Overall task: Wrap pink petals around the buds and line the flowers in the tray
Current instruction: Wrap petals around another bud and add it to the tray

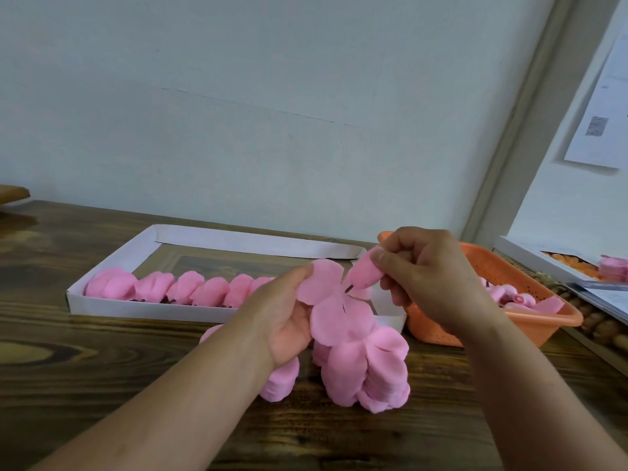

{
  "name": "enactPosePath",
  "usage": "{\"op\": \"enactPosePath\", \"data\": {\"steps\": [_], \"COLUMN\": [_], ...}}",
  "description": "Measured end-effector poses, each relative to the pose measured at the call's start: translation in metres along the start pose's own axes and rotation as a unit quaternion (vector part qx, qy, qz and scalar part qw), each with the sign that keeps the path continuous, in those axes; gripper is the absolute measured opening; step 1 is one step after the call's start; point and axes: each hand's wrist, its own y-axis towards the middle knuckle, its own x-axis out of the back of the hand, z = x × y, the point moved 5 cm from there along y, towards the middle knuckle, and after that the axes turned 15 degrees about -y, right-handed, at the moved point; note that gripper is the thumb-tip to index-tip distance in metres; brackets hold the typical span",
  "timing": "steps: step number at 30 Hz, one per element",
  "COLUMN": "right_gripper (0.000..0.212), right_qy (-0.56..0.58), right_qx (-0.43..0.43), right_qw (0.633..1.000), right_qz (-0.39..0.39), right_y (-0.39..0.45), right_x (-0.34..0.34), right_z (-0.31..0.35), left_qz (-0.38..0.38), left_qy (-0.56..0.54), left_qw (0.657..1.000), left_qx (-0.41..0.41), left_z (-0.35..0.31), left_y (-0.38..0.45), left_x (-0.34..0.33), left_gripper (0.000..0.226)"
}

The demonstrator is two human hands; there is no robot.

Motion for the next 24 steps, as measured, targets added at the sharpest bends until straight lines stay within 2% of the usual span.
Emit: {"op": "enactPosePath", "data": {"steps": [4,8,12,18,24], "right_gripper": [0.022,0.022,0.022,0.026,0.02], "right_qy": [0.019,0.026,0.048,0.009,-0.064], "right_qx": [-0.005,-0.004,-0.007,0.025,0.036], "right_qw": [1.0,1.0,0.999,0.999,0.997], "right_qz": [0.014,0.016,0.024,0.029,0.022], "right_y": [-0.001,-0.001,-0.003,-0.005,-0.007], "right_x": [-0.005,-0.007,-0.007,-0.012,-0.015], "right_z": [0.0,0.003,0.005,0.008,0.009], "left_qz": [0.018,-0.018,-0.022,-0.034,-0.035], "left_qy": [0.006,0.023,0.037,0.011,0.011], "left_qw": [0.999,1.0,0.999,0.999,0.999], "left_qx": [0.026,0.003,-0.002,-0.013,0.003], "left_z": [0.003,0.005,0.005,0.006,0.01], "left_y": [-0.009,-0.011,-0.011,-0.014,-0.015], "left_x": [-0.003,-0.003,-0.004,-0.004,-0.004], "left_gripper": [0.025,0.028,0.026,0.009,0.013]}}
